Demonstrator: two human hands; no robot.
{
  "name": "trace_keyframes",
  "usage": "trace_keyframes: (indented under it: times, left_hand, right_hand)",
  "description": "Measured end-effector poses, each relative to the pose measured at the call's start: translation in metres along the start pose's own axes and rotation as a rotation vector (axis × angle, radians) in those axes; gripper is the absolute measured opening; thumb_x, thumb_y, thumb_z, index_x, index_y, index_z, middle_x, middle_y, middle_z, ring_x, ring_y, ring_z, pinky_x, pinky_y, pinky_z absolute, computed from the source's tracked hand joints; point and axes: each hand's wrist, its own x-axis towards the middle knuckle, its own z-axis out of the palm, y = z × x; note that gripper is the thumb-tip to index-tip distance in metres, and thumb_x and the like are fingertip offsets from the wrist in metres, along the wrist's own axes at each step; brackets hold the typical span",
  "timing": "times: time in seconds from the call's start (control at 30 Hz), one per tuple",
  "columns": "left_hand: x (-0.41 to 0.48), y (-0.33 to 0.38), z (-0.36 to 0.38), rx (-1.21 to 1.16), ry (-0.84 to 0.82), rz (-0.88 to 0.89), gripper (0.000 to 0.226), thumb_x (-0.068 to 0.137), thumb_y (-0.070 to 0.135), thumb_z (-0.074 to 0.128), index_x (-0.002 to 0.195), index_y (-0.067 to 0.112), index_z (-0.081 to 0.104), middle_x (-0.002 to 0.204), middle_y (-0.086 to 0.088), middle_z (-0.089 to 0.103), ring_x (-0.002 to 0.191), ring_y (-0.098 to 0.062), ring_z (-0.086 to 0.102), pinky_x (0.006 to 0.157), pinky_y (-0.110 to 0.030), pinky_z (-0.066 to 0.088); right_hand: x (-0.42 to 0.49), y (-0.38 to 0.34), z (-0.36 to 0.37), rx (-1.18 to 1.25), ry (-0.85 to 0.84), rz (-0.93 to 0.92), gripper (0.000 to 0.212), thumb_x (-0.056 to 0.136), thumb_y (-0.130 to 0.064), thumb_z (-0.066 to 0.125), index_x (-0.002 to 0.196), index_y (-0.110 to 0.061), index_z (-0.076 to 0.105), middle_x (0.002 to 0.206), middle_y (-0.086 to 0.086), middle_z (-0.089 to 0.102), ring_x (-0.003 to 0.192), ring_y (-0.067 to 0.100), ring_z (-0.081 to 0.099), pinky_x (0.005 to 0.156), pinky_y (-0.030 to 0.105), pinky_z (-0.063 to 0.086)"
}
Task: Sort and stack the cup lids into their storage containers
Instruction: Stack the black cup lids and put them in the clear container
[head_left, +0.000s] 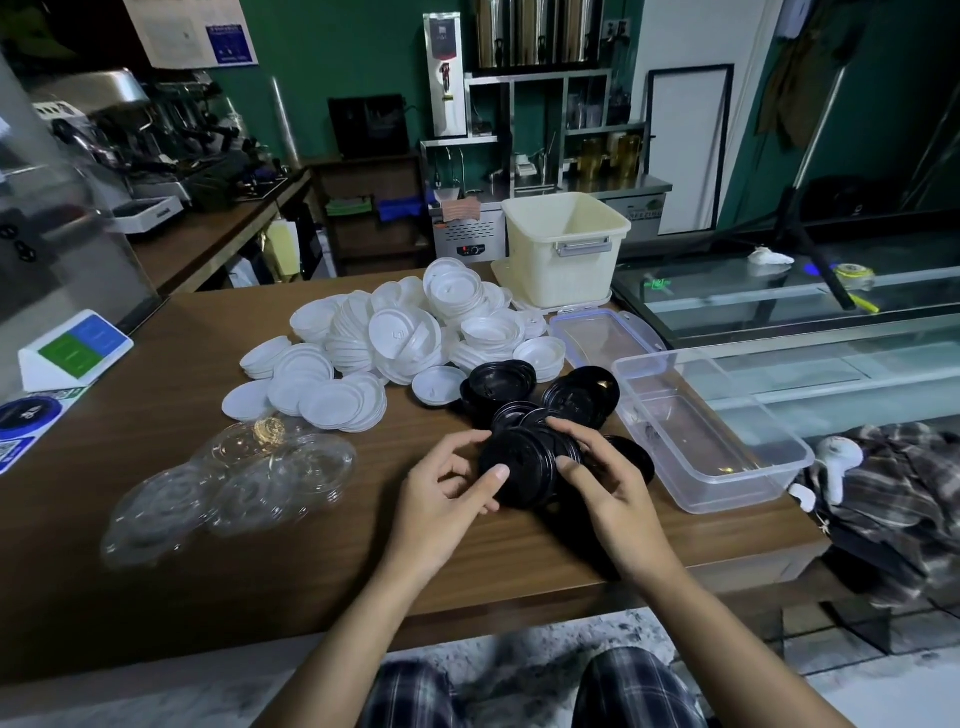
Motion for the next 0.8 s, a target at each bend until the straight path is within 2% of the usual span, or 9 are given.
trace_keyframes:
  times: [0.17, 0.23, 0.33, 0.4, 0.47, 0.57, 0.63, 0.73, 0.8]
  left_hand:
    - [0.001, -0.005, 0.004, 0.040, 0.036, -0.040, 0.026, 0.085, 0.026, 0.086, 0.106, 0.026, 0.070, 0.071, -0.004, 0.065, 0.064, -0.025, 0.075, 0.063, -0.036, 0.056]
    - [0.000, -0.005, 0.006, 0.062, 0.024, -0.028, 0.033, 0.081, 0.038, 0.088, 0.105, 0.027, 0.069, 0.070, -0.008, 0.065, 0.062, -0.026, 0.075, 0.062, -0.038, 0.056]
    - [-0.005, 0.001, 0.010, 0.152, 0.023, 0.029, 0.033, 0.078, 0.043, 0.087, 0.100, 0.030, 0.067, 0.070, -0.001, 0.067, 0.063, -0.021, 0.074, 0.063, -0.038, 0.057]
    - [-0.004, 0.003, 0.009, 0.210, 0.044, 0.066, 0.036, 0.073, 0.053, 0.084, 0.096, 0.031, 0.069, 0.082, 0.007, 0.072, 0.076, -0.013, 0.073, 0.069, -0.032, 0.060]
    - [0.000, 0.003, 0.005, 0.168, 0.003, 0.073, 0.035, 0.074, 0.056, 0.081, 0.101, 0.034, 0.071, 0.100, 0.013, 0.075, 0.098, -0.007, 0.071, 0.084, -0.030, 0.060]
    - [0.005, 0.006, -0.001, 0.042, -0.134, 0.039, 0.037, 0.085, 0.044, 0.083, 0.118, 0.033, 0.070, 0.116, 0.007, 0.076, 0.116, -0.011, 0.069, 0.102, -0.030, 0.054]
    - [0.005, 0.006, -0.002, 0.001, -0.203, 0.017, 0.038, 0.090, 0.031, 0.081, 0.126, 0.028, 0.070, 0.117, 0.004, 0.077, 0.117, -0.012, 0.070, 0.103, -0.028, 0.051]
    - [0.006, 0.003, -0.004, 0.006, -0.189, 0.014, 0.040, 0.088, 0.029, 0.083, 0.127, 0.033, 0.073, 0.122, 0.007, 0.076, 0.125, -0.012, 0.066, 0.107, -0.029, 0.048]
    - [0.004, 0.001, -0.004, -0.013, -0.162, 0.014, 0.039, 0.088, 0.023, 0.084, 0.124, 0.031, 0.074, 0.118, 0.006, 0.077, 0.117, -0.010, 0.069, 0.099, -0.025, 0.051]
  right_hand:
    - [0.001, 0.000, 0.001, 0.033, -0.013, 0.028, 0.034, 0.101, -0.020, 0.060, 0.133, -0.020, 0.070, 0.134, -0.008, 0.072, 0.132, 0.011, 0.061, 0.114, 0.023, 0.043]
    - [0.000, -0.001, 0.001, 0.017, -0.023, 0.012, 0.031, 0.101, -0.017, 0.069, 0.133, -0.019, 0.070, 0.132, -0.008, 0.073, 0.130, 0.011, 0.062, 0.111, 0.019, 0.043]
    - [-0.001, -0.002, 0.002, -0.017, -0.025, -0.041, 0.038, 0.094, -0.014, 0.075, 0.131, -0.018, 0.069, 0.129, -0.005, 0.073, 0.125, 0.012, 0.065, 0.107, 0.018, 0.045]
    - [-0.001, 0.000, 0.001, -0.017, -0.021, -0.057, 0.038, 0.094, -0.009, 0.075, 0.131, -0.016, 0.068, 0.129, -0.002, 0.073, 0.125, 0.015, 0.066, 0.107, 0.019, 0.045]
    - [-0.001, -0.001, 0.000, -0.010, -0.026, -0.067, 0.037, 0.094, -0.008, 0.073, 0.131, -0.014, 0.068, 0.128, -0.001, 0.073, 0.123, 0.015, 0.067, 0.106, 0.020, 0.045]
    - [-0.003, -0.002, -0.001, -0.003, -0.052, -0.058, 0.037, 0.095, -0.004, 0.073, 0.130, -0.013, 0.069, 0.127, 0.000, 0.074, 0.122, 0.016, 0.067, 0.105, 0.019, 0.046]
    - [-0.003, -0.003, -0.001, -0.008, -0.060, -0.047, 0.038, 0.094, -0.001, 0.074, 0.130, -0.013, 0.069, 0.126, 0.000, 0.074, 0.122, 0.015, 0.067, 0.104, 0.018, 0.046]
    - [-0.003, -0.004, -0.001, -0.015, -0.086, -0.022, 0.043, 0.093, 0.000, 0.076, 0.132, -0.014, 0.067, 0.125, 0.001, 0.074, 0.120, 0.015, 0.067, 0.103, 0.018, 0.046]
    - [-0.003, -0.005, 0.000, -0.058, -0.124, -0.023, 0.051, 0.090, -0.001, 0.080, 0.136, -0.014, 0.064, 0.128, -0.003, 0.072, 0.124, 0.012, 0.065, 0.106, 0.017, 0.045]
